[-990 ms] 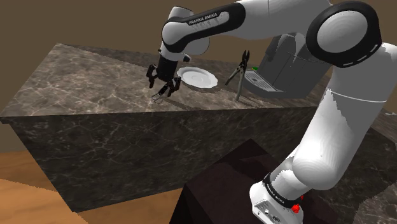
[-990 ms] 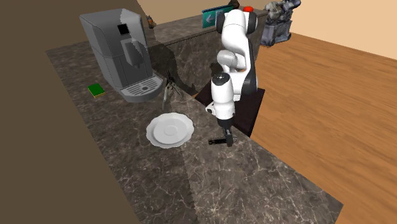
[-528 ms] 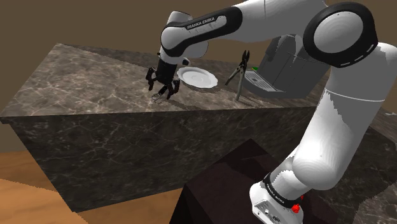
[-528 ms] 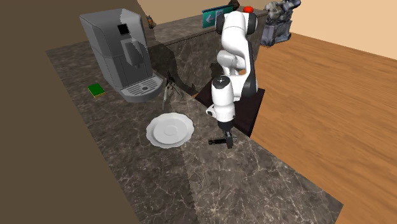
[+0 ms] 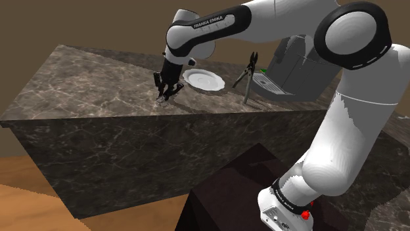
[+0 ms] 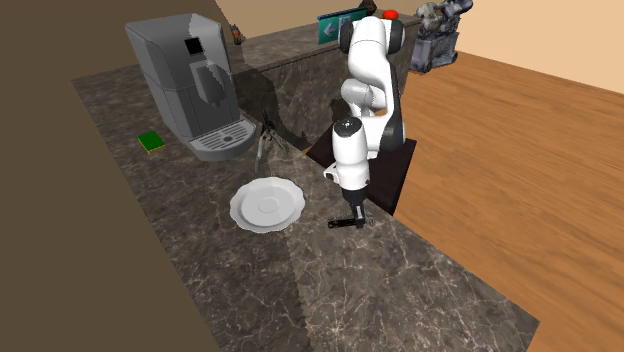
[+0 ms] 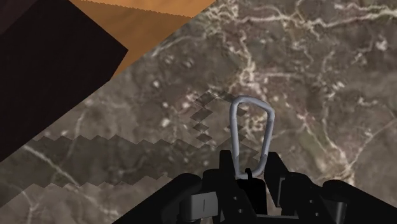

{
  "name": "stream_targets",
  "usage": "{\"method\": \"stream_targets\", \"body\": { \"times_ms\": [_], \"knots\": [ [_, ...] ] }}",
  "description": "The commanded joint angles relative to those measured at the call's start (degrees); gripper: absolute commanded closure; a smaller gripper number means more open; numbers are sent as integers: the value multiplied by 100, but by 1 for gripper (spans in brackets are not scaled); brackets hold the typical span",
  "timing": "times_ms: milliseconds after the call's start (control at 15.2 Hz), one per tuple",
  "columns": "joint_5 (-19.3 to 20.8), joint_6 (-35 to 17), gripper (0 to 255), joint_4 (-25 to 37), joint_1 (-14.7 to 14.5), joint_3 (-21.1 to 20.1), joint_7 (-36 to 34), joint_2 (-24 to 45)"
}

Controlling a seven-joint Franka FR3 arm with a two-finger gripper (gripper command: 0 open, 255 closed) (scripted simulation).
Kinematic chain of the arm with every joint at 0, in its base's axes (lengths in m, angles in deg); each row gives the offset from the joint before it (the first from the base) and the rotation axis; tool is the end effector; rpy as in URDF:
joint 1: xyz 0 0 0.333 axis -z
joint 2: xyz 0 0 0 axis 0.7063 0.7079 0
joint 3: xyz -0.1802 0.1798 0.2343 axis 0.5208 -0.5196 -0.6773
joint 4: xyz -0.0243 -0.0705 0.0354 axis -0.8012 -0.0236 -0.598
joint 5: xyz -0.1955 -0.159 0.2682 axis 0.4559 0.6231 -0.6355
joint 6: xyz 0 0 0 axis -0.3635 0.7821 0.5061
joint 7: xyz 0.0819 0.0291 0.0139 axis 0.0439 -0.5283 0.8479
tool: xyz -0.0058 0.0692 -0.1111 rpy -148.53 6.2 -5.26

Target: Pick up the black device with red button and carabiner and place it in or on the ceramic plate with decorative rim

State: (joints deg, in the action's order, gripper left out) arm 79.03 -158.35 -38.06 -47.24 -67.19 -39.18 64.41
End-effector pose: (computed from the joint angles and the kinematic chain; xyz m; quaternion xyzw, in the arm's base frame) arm 0.5915 0.1598 0.3781 -0.8656 0.4908 0.0545 0.0828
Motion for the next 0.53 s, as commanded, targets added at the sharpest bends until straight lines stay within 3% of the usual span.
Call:
{"method": "stream_targets", "body": {
  "times_ms": [0, 462],
  "knots": [
    [3, 12, 255, -12, -5, -1, -5, 37],
    [-8, 245, 255, 80, 7, -6, -30, -109]
  ]
}}
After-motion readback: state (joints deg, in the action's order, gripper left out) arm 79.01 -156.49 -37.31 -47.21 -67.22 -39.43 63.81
